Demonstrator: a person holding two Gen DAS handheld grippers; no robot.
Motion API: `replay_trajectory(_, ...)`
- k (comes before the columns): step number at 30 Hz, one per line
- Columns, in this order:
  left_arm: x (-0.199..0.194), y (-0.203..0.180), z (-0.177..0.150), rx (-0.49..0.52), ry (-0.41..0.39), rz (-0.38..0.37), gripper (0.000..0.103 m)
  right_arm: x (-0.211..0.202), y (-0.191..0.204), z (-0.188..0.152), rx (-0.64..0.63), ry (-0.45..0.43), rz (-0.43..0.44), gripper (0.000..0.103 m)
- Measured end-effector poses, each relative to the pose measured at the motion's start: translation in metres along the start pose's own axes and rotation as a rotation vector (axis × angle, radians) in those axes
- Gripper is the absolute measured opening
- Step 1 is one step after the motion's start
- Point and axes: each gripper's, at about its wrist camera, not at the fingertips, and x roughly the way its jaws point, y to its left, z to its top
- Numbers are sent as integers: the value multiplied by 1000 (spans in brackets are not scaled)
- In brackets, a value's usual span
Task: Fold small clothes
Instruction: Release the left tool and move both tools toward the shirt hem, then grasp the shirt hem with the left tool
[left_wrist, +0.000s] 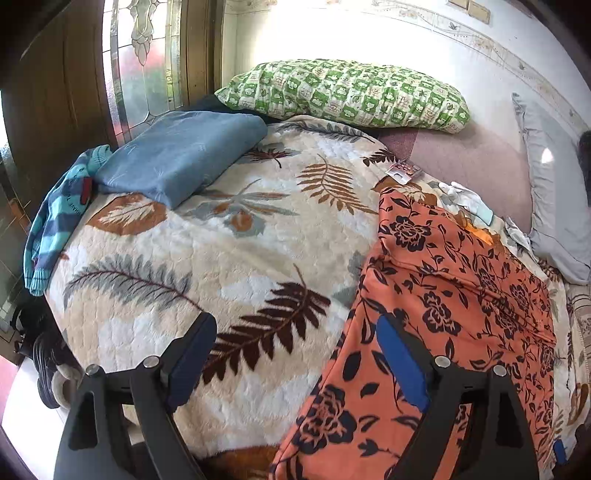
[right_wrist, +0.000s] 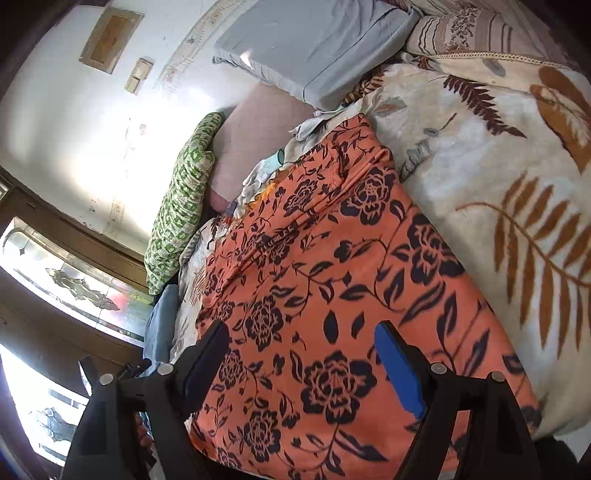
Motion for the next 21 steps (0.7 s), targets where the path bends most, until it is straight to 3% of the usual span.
replay_trajectory(7,-18,3,-42,29,119,-26,89,-23,7,-33,-120,-29,-15,84)
replay_trajectory(11,-31,5,-59,48,123,-25,89,-28,4,-38,-150,-52,-19,84)
replay_trajectory(21,-21,33,-90,4,200,-20,89,-49,-14,-37,-68,-143,-30,84)
